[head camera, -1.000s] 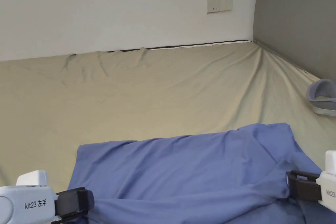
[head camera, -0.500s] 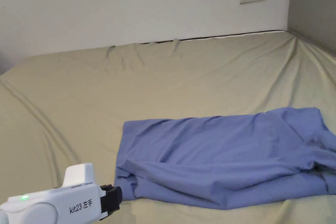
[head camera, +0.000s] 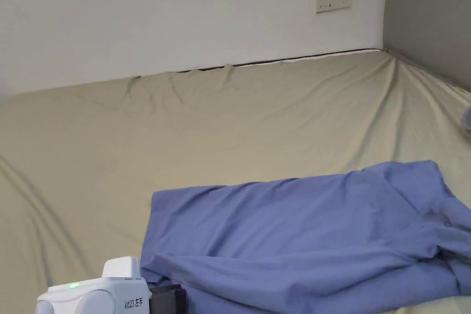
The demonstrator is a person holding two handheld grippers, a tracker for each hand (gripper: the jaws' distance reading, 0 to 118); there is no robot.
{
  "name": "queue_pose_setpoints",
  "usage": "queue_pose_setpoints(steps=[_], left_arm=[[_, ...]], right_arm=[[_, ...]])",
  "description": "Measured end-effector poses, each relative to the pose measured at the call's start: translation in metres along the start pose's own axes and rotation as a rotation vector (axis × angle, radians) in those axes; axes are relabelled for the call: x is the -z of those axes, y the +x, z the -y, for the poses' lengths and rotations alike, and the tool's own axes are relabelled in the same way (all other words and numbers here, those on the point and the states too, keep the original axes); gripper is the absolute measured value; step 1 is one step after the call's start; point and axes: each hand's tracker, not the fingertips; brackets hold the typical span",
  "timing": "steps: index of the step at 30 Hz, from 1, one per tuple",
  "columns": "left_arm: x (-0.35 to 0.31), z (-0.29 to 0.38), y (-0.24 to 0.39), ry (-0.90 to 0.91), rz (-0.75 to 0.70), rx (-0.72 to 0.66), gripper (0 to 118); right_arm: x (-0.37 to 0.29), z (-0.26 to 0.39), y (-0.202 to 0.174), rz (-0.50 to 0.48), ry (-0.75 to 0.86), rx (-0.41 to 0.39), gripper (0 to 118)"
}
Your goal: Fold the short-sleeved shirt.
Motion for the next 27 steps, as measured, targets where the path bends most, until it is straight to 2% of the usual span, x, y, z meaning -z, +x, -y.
queue_pose_setpoints(steps=[1, 2, 3, 4, 5, 6, 9, 10, 12, 14, 18, 19, 20, 21, 22, 23, 24, 25, 27], left_arm=[[0.0, -0.001, 0.0, 0.003, 0.005, 0.007, 105], [-0.001, -0.002, 0.001, 0.019, 0.039, 0.027, 92], [-0.001, -0.003, 0.007, 0.027, 0.09, 0.062, 62], [-0.001, -0.003, 0.009, 0.016, 0.135, 0.079, 43], [-0.001, -0.003, 0.013, 0.004, 0.145, 0.1, 33], [0.0, -0.003, 0.016, 0.009, 0.148, 0.118, 23], [0.005, -0.006, 0.014, -0.007, 0.148, 0.111, 21], [0.004, -0.007, 0.01, -0.01, 0.166, 0.093, 21], [0.002, -0.01, 0.001, -0.009, 0.228, 0.025, 19], [0.003, -0.01, -0.007, -0.011, 0.267, -0.035, 19], [0.0, -0.006, -0.009, 0.0, 0.274, -0.038, 18], [-0.001, -0.006, -0.01, 0.003, 0.277, -0.049, 18], [-0.002, -0.006, -0.012, 0.004, 0.291, -0.064, 18], [-0.005, -0.006, -0.012, 0.007, 0.297, -0.073, 17], [-0.009, -0.005, -0.012, 0.012, 0.301, -0.074, 17], [-0.014, -0.005, -0.014, 0.028, 0.318, -0.076, 17], [-0.019, -0.005, -0.015, 0.038, 0.33, -0.089, 17], [-0.024, -0.005, -0.015, 0.048, 0.34, -0.096, 17], [-0.035, -0.005, -0.021, 0.059, 0.375, -0.121, 15]], right_arm=[[0.002, 0.0, 0.001, 0.005, -0.004, -0.003, 0], [0.005, -0.001, 0.001, 0.013, -0.01, -0.007, 0], [0.008, -0.001, 0.001, 0.025, -0.017, -0.012, 0], [0.013, 0.0, 0.004, 0.028, -0.019, -0.007, 0], [0.017, -0.001, 0.005, 0.039, -0.032, -0.004, 2], [0.021, -0.002, 0.006, 0.047, -0.04, 0.003, 15], [0.038, -0.004, 0.018, 0.09, -0.101, 0.019, 96], [0.044, -0.004, 0.018, 0.11, -0.128, 0.013, 102], [0.061, -0.004, 0.026, 0.16, -0.154, -0.028, 101], [0.084, -0.001, 0.031, 0.168, -0.198, -0.036, 101], [0.132, 0.014, 0.044, 0.185, -0.341, -0.022, 95], [0.136, 0.017, 0.044, 0.172, -0.351, -0.011, 95], [0.13, 0.015, 0.042, 0.201, -0.295, -0.051, 94], [0.121, 0.01, 0.039, 0.171, -0.278, -0.069, 87], [0.116, 0.007, 0.038, 0.114, -0.262, -0.059, 63], [0.111, 0.003, 0.038, 0.041, -0.245, -0.031, 26], [0.101, 0.0, 0.035, 0.048, -0.234, -0.004, 13], [0.094, -0.003, 0.032, 0.076, -0.238, -0.008, 13], [0.072, -0.008, 0.029, 0.062, -0.163, -0.007, 13]])
